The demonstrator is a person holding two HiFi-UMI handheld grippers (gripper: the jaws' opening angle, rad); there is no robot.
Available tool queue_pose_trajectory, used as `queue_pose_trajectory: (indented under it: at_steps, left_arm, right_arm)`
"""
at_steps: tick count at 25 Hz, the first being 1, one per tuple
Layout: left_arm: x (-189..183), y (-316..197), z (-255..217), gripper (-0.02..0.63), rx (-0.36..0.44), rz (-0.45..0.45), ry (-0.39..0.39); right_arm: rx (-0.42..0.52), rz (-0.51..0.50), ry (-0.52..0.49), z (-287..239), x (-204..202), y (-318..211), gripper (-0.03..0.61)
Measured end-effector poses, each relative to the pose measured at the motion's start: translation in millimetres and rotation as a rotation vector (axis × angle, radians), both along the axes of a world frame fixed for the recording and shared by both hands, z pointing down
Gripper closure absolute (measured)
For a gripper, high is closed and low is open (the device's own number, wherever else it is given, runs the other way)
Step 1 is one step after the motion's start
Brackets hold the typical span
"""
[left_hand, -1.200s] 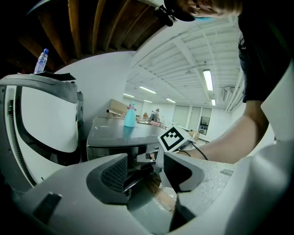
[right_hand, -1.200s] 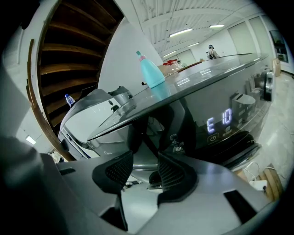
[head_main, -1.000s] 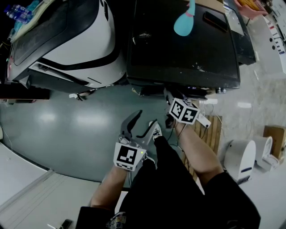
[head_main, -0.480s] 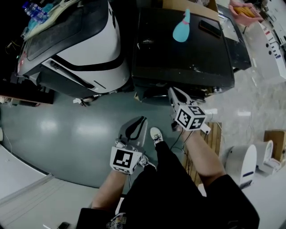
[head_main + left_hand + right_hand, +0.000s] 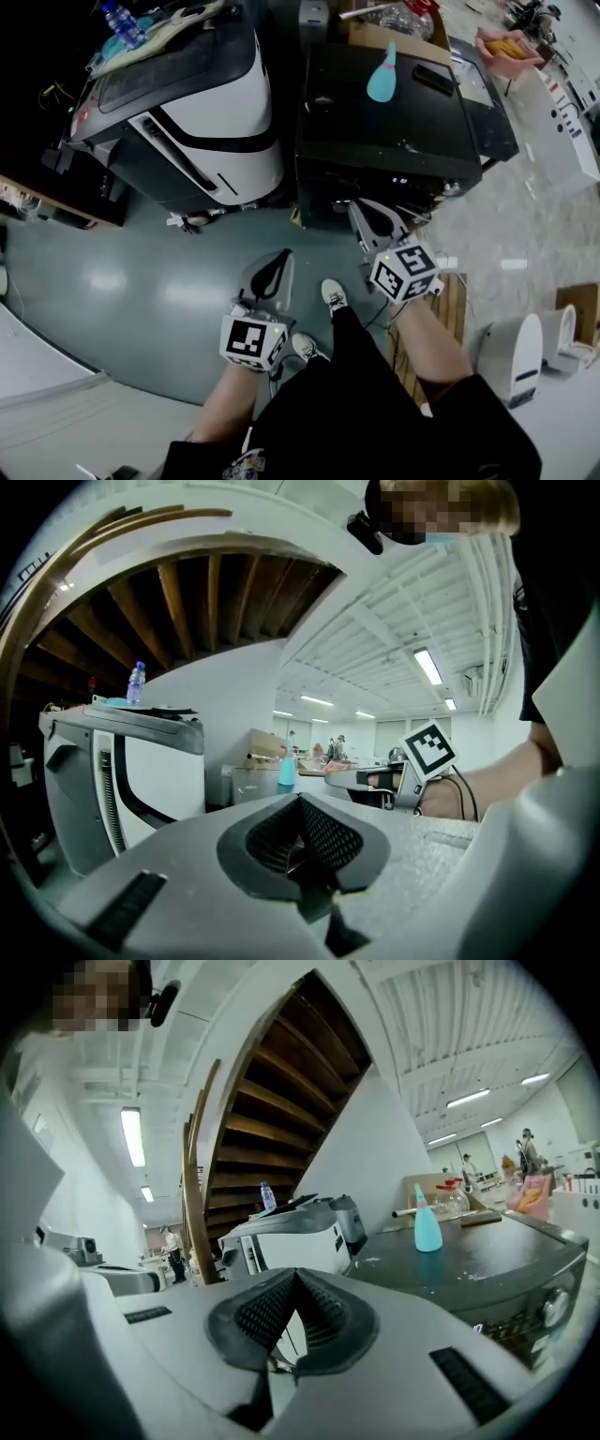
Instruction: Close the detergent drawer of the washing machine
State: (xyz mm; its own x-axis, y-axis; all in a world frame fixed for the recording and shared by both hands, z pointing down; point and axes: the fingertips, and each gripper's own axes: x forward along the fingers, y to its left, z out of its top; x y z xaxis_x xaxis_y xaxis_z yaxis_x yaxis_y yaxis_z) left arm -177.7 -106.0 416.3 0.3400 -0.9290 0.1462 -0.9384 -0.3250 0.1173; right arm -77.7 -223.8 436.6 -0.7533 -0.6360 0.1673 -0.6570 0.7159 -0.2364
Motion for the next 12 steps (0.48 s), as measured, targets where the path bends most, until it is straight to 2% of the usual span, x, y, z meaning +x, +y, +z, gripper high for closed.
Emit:
queue_pose_trajectory:
  at_steps: [6,12]
  left_arm:
    - [-24,51,-24,0.611,0.014,-0.068,0.002]
    - [-29,91,-31,0.611,0.023,-0.074,-0.01]
  right_arm:
    - [0.089,-0.045,-0.004,-39,-5,66,0.581]
    - [0.099,-0.043,-0.009,-54,0,118,0.581]
